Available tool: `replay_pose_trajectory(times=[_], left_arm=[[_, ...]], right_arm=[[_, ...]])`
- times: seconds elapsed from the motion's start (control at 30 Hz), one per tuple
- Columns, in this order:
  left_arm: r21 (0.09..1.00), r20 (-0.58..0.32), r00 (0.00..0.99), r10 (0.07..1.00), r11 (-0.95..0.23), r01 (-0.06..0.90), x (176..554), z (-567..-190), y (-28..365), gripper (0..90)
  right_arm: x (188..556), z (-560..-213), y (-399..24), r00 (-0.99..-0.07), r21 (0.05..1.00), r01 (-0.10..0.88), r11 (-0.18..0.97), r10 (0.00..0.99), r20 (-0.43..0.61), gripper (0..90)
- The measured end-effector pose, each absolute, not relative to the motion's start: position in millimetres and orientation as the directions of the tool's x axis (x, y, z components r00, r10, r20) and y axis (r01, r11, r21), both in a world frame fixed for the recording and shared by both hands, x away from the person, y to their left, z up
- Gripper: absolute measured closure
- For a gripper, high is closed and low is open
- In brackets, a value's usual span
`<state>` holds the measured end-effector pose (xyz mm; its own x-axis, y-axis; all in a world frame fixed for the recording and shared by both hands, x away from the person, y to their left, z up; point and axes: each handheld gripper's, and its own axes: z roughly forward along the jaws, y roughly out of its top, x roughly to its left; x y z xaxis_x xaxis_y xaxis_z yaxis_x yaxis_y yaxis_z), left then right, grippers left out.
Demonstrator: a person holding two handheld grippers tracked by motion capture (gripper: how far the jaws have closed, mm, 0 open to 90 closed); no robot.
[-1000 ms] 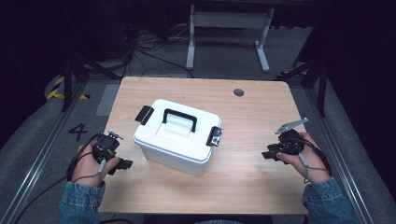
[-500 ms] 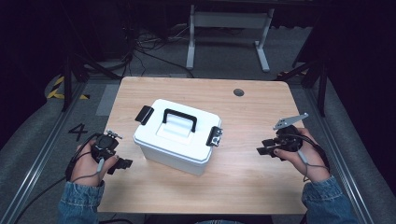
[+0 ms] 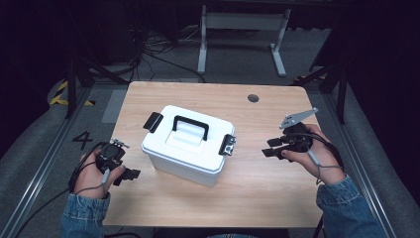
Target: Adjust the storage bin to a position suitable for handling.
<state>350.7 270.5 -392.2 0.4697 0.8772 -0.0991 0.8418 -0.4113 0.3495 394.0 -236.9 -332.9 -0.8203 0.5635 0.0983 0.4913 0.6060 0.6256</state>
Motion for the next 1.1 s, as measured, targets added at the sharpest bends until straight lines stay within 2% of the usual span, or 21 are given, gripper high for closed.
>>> replay_pose_trajectory(times=[0.3, 0.67, 1.1], left_arm=[[0.346, -0.105, 0.464, 0.879, -0.406, 0.846, 351.4, -393.8, 270.1, 23.3], [0.346, -0.098, 0.474, 0.875, -0.417, 0.841, 351.7, -393.0, 270.9, 23.2], [0.346, -0.105, 0.469, 0.877, -0.41, 0.844, 352.0, -394.7, 270.9, 23.2]], right_arm=[[401.9, -308.6, -208.2, -0.841, 0.637, 0.468, 0.613, 0.531, 0.108, 47.9], [413.0, -288.1, -175.7, -0.865, 0.646, 0.44, 0.624, 0.488, 0.117, 48.9], [431.5, -291.9, -121.9, -0.894, 0.629, 0.409, 0.661, 0.429, 0.129, 47.2]])
